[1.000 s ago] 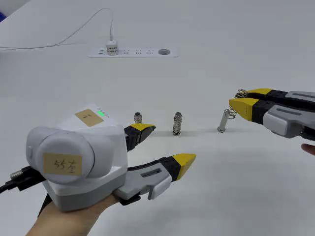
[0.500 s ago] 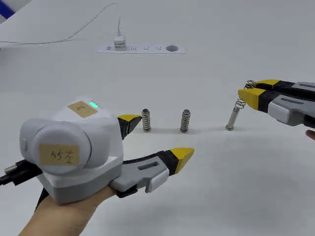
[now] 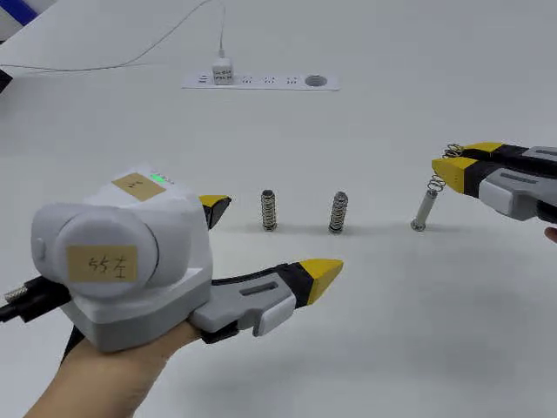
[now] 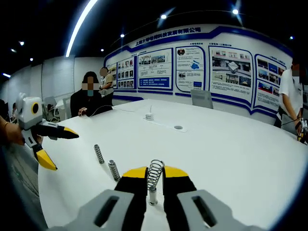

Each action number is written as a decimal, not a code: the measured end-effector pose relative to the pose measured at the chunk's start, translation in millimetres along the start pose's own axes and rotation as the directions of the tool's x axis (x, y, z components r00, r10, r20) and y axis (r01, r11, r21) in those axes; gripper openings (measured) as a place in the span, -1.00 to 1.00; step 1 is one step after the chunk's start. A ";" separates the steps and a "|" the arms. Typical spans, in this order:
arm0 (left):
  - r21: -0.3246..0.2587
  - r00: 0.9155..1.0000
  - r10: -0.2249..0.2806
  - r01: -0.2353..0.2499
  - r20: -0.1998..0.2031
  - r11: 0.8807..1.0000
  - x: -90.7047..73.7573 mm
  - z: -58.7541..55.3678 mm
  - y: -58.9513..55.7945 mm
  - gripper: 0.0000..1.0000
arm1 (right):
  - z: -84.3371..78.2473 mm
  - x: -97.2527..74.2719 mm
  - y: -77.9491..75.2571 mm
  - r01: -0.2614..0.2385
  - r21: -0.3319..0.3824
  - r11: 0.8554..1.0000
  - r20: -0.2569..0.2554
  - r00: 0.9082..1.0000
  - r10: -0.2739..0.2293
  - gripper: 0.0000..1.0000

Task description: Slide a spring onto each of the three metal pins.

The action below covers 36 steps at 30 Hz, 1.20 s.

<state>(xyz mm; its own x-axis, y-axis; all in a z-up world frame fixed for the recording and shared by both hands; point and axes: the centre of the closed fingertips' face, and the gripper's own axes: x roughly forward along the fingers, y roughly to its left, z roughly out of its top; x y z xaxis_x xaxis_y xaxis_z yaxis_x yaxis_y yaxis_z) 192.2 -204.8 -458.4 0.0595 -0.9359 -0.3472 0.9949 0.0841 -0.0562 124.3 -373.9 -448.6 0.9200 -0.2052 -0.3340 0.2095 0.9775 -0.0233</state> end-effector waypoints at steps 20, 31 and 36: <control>-0.028 0.999 0.038 -0.038 -0.003 0.999 0.9 -2.6 8.7 0.84 | -10.3 4.2 5.3 0.026 -0.064 0.998 -0.038 0.999 -0.029 -0.75; -0.038 1.000 0.028 -0.028 -0.002 0.999 1.6 -2.7 6.9 0.81 | -19.3 6.5 9.2 0.022 -0.067 0.997 -0.063 0.998 -0.027 -0.75; -0.040 1.000 0.029 -0.029 -0.003 0.999 1.5 -2.9 7.3 0.80 | -26.6 8.9 11.6 0.019 -0.069 0.997 -0.089 0.996 -0.025 -0.75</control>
<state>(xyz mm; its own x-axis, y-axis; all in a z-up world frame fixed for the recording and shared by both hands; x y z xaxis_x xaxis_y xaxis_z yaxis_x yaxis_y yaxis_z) 199.3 -204.6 -462.1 0.0880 -0.9320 -0.3515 0.9887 0.1249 -0.0835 126.1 -363.1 -476.9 0.8813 -0.2247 -0.4157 0.2037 0.9744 -0.0950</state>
